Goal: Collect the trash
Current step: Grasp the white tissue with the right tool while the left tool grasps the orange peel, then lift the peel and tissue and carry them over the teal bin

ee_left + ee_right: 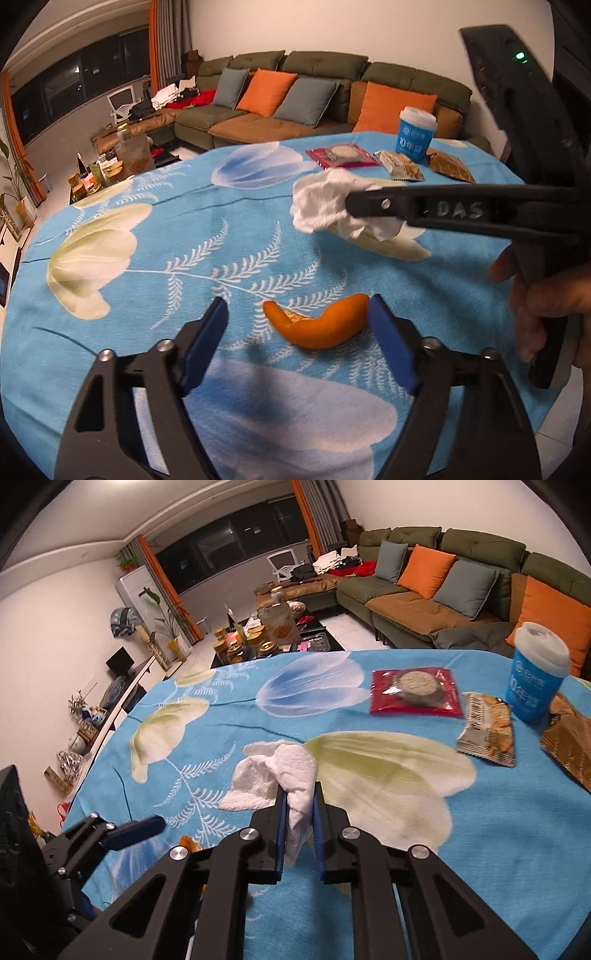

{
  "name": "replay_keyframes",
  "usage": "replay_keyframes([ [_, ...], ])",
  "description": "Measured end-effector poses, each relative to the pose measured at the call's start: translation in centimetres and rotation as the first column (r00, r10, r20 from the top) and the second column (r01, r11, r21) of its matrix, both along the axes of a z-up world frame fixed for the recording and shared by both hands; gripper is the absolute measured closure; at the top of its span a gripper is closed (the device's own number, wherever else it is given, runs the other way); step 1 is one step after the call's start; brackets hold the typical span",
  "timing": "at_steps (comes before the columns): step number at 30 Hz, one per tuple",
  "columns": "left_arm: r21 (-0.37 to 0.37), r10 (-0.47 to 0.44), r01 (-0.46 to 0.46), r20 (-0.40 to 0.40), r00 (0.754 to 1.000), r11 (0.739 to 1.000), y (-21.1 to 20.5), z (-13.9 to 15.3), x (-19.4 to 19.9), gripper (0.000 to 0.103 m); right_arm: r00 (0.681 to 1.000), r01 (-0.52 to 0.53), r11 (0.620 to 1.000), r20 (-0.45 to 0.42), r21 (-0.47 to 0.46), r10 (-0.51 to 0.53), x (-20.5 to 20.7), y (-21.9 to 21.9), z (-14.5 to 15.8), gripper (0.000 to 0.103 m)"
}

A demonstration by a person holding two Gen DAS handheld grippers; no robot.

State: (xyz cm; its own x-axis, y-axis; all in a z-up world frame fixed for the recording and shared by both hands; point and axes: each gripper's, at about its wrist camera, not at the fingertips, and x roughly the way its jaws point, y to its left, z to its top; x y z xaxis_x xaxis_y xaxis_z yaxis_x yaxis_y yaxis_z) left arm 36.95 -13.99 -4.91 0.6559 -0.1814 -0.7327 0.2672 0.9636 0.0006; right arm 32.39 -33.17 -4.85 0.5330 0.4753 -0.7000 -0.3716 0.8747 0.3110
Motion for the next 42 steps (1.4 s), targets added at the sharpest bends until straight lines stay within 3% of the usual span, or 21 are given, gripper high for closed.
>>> replay_keyframes([
  [8, -0.009, -0.026, 0.026, -0.077, 0.997, 1.000, -1.1, -1.2, 0.5, 0.045, 1.000, 0.006, 1.000, 0.010, 0.018, -0.006, -0.2, -0.5, 0.2, 0.092],
  [11, -0.044, -0.022, 0.019, -0.078, 0.997, 0.999, -0.8, -1.1, 0.6, 0.054, 1.000, 0.003, 1.000, 0.014, 0.018, -0.003, -0.6, -0.6, 0.4, 0.092],
  [16, -0.107, -0.001, -0.006, -0.074, 0.997, 0.994, 0.6, -0.9, 0.8, 0.078, 1.000, 0.001, 1.000, 0.015, 0.018, -0.001, -0.8, -0.6, 0.5, 0.092],
  [23, -0.134, 0.039, -0.042, -0.025, 0.999, 0.990, 3.1, 0.6, -0.4, 0.080, 1.000, -0.014, 1.000, 0.026, 0.013, 0.013, -1.6, 0.1, 0.9, 0.092],
  [30, -0.086, 0.148, -0.144, 0.047, 0.988, 0.986, 8.3, 3.4, -2.2, 0.080, 0.996, -0.065, 0.998, 0.058, 0.005, 0.064, -3.5, 2.5, 2.0, 0.092],
  [42, -0.057, 0.370, -0.366, 0.103, 0.923, 0.929, 21.5, 5.8, -7.0, 0.080, 0.976, -0.193, 0.981, 0.103, 0.014, 0.191, -7.4, 9.3, 4.2, 0.092],
])
